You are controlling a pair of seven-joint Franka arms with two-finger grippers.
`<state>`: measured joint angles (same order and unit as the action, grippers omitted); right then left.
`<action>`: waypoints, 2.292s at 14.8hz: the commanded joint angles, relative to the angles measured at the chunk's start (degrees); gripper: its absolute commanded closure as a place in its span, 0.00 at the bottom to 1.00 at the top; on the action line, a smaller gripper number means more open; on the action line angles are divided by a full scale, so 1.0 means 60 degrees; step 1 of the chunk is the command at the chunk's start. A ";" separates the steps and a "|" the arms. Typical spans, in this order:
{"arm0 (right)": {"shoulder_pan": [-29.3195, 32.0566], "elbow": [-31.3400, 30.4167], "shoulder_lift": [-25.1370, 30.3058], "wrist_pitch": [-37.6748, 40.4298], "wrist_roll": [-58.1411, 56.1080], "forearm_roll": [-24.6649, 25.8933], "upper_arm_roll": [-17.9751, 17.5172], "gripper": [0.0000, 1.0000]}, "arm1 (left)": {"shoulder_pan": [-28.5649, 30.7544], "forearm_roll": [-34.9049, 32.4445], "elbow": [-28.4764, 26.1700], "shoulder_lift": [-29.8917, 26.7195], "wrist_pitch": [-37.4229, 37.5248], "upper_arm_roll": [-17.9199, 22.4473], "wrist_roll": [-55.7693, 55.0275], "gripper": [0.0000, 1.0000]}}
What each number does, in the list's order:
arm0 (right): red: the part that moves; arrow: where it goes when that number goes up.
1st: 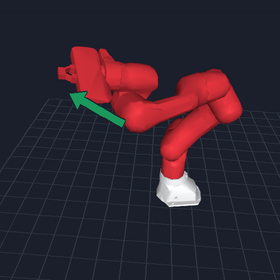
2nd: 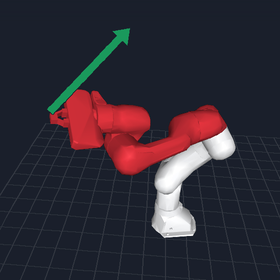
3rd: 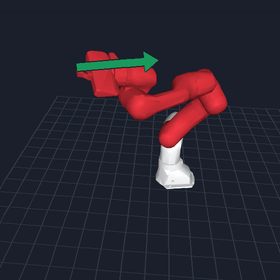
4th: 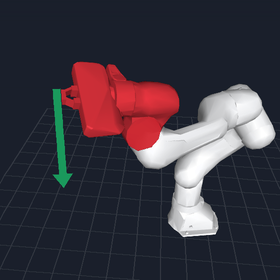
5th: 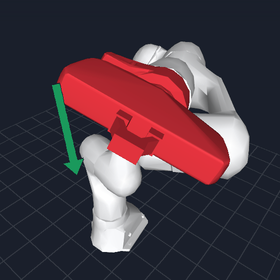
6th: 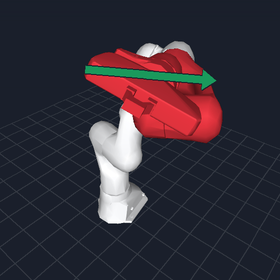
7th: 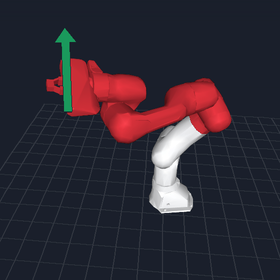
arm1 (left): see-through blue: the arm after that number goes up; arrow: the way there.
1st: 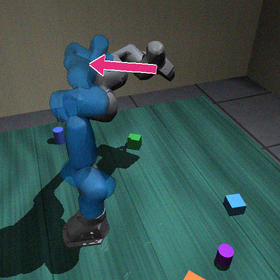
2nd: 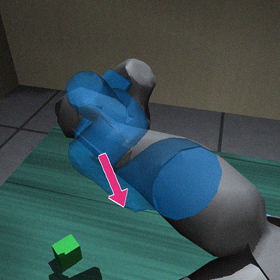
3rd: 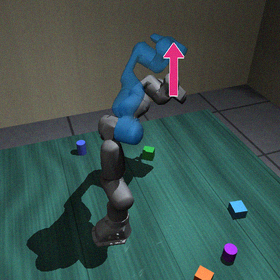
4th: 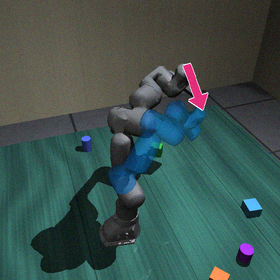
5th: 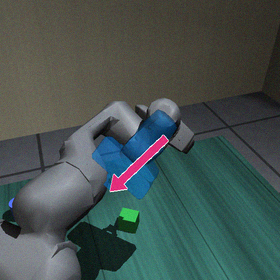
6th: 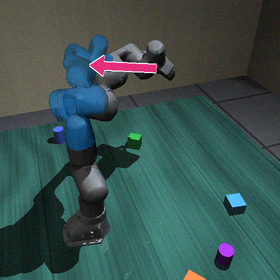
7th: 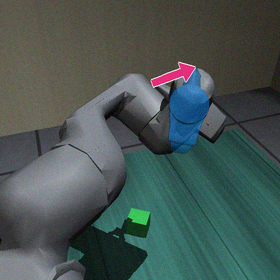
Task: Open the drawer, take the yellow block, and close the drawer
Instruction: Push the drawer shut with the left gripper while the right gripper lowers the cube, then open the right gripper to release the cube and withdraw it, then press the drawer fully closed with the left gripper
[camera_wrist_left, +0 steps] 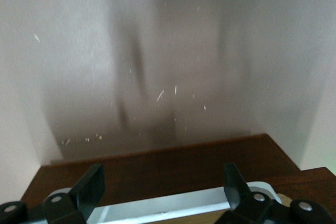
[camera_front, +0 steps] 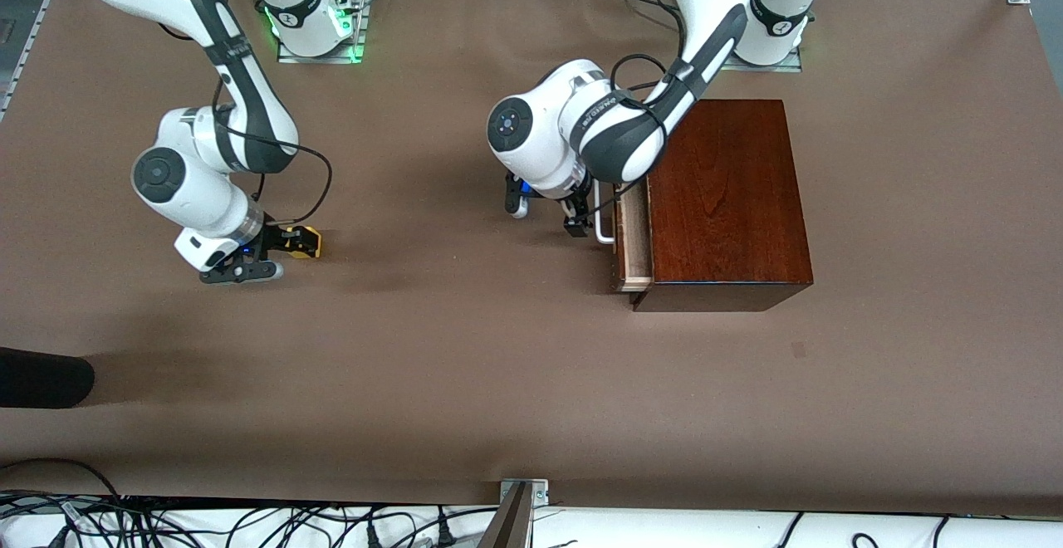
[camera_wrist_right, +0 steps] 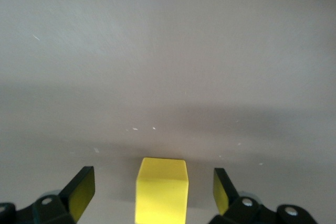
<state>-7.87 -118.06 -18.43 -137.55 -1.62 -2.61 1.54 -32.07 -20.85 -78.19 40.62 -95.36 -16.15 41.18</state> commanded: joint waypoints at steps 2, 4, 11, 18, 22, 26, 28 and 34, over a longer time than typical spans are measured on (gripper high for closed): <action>0.0139 0.1627 0.0346 0.1842 -0.0126 -0.0078 -0.0096 0.00 | 0.0262 -0.0393 -0.0371 -0.0413 0.0483 0.0011 0.0329 0.00; 0.0140 0.2272 0.0551 0.2574 -0.0141 -0.0063 -0.0096 0.00 | 0.0276 -0.0393 -0.0371 -0.0413 0.0512 0.0011 0.0329 0.00; 0.0140 0.3840 0.1386 0.5650 -0.0711 -0.0092 -0.0081 0.00 | 0.0525 -0.0393 -0.0356 -0.0515 0.0879 -0.0004 0.0329 0.00; 0.0052 0.5307 0.1737 0.7570 -0.1063 0.0039 0.0123 0.00 | 0.0525 0.0176 -0.0224 -0.1099 0.0820 -0.0063 0.0153 0.00; -0.0241 0.5058 0.1900 0.7734 -0.1049 0.0054 0.0505 0.00 | 0.1241 0.1595 -0.0195 -0.2022 0.0761 -0.0063 0.0168 0.00; -0.0241 0.5117 0.1900 0.7690 -0.1049 0.0054 0.0476 0.00 | 0.2076 0.1907 0.0771 -0.2638 0.1374 0.0010 0.0153 0.00; -0.0256 0.5146 0.1885 0.7675 -0.1035 0.0054 0.0418 0.00 | 0.2791 0.1936 0.0815 -0.2858 0.1494 0.0113 0.0110 0.00; -0.0256 0.5219 0.1856 0.7529 -0.1049 0.0318 0.0417 0.00 | 0.4290 0.2053 0.1182 -0.3575 0.2050 0.0448 -0.2125 0.00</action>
<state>-9.15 -86.95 -7.76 -92.12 -7.24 -1.51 3.81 -7.25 -10.53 -72.63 21.97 -85.22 -14.71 35.27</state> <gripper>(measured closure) 0.000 0.000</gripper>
